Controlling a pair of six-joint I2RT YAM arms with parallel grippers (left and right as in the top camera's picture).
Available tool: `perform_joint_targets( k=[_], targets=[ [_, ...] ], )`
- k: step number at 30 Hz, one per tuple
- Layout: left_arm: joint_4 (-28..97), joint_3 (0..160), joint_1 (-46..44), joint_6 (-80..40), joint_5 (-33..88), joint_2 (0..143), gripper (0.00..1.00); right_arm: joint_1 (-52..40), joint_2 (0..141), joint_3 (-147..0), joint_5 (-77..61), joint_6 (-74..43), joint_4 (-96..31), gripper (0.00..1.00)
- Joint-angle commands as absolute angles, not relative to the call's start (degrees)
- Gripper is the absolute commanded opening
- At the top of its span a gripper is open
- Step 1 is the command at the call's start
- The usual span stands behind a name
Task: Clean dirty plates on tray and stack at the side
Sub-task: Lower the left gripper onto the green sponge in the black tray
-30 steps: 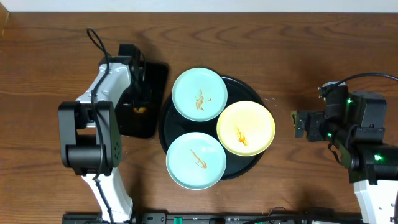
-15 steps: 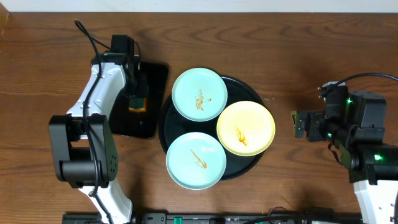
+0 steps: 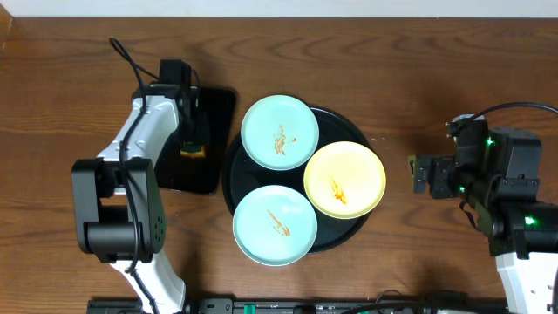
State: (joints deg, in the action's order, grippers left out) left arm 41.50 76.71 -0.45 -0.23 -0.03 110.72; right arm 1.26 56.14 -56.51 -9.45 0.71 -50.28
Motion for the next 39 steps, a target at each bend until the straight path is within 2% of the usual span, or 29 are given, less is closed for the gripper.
perform_joint_targets(
  k=[1, 39],
  targets=[
    [41.4, 76.3, -0.2, 0.0, -0.7, 111.9, 0.65, 0.8, 56.2, -57.6, -9.9, 0.9, -50.4, 0.98],
    [41.6, 76.3, -0.2, 0.2, -0.7, 111.9, 0.70, 0.8, 56.2, -57.6, -9.9, 0.9, -50.2, 0.98]
  ],
)
